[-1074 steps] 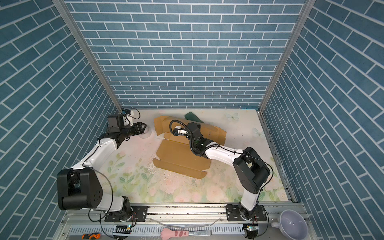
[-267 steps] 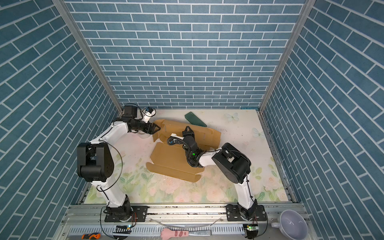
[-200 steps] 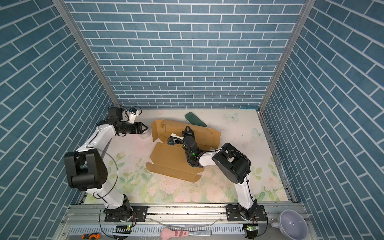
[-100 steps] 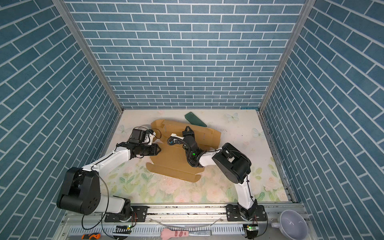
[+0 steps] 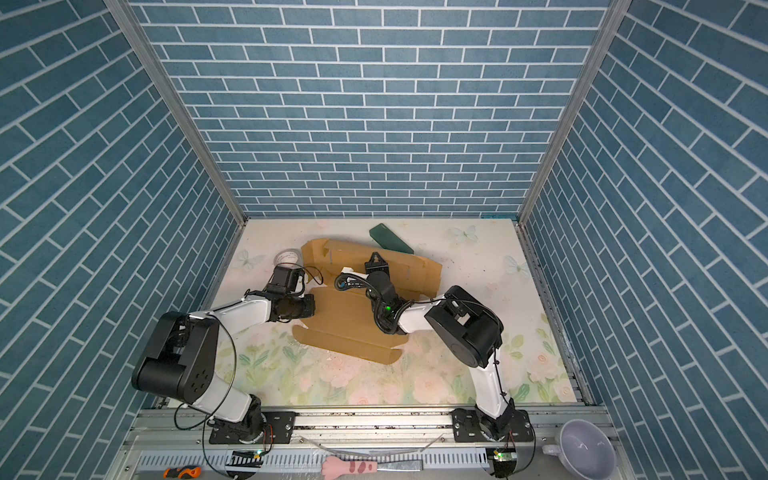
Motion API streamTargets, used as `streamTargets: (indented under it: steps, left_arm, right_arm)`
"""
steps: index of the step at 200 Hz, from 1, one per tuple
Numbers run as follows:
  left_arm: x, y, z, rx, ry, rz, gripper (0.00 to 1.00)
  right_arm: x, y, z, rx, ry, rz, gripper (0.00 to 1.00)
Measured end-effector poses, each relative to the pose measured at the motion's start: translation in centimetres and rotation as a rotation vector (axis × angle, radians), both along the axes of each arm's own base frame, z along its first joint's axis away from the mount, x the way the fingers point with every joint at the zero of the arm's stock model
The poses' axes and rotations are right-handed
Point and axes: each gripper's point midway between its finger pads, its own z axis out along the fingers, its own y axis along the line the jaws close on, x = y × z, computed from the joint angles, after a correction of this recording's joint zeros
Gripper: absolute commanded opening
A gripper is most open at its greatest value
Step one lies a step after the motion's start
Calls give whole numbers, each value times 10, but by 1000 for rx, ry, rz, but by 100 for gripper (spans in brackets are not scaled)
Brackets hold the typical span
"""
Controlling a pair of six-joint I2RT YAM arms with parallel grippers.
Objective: Fold the paper box
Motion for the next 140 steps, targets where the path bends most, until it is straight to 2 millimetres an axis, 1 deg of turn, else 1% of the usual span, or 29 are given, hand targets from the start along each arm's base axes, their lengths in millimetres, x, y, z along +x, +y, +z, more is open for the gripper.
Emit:
streamTargets:
  steps: [12, 27, 67, 89, 116, 140]
  left_arm:
    - [0, 2, -1, 9, 10, 17, 14]
    - [2, 2, -4, 22, 38, 29, 14]
    - [7, -6, -6, 86, 84, 28, 14]
    - [7, -6, -7, 98, 100, 34, 16]
    - [7, -8, -5, 90, 106, 36, 22]
    - [6, -11, 0, 58, 127, 32, 22]
  right_arm:
    - [0, 0, 0, 0, 0, 1, 0]
    - [0, 0, 0, 0, 0, 1, 0]
    - [0, 0, 1, 5, -4, 2, 0]
    - [0, 0, 1, 6, -4, 3, 0]
    - [-1, 0, 1, 6, -4, 5, 0]
    - [-1, 0, 1, 7, -5, 6, 0]
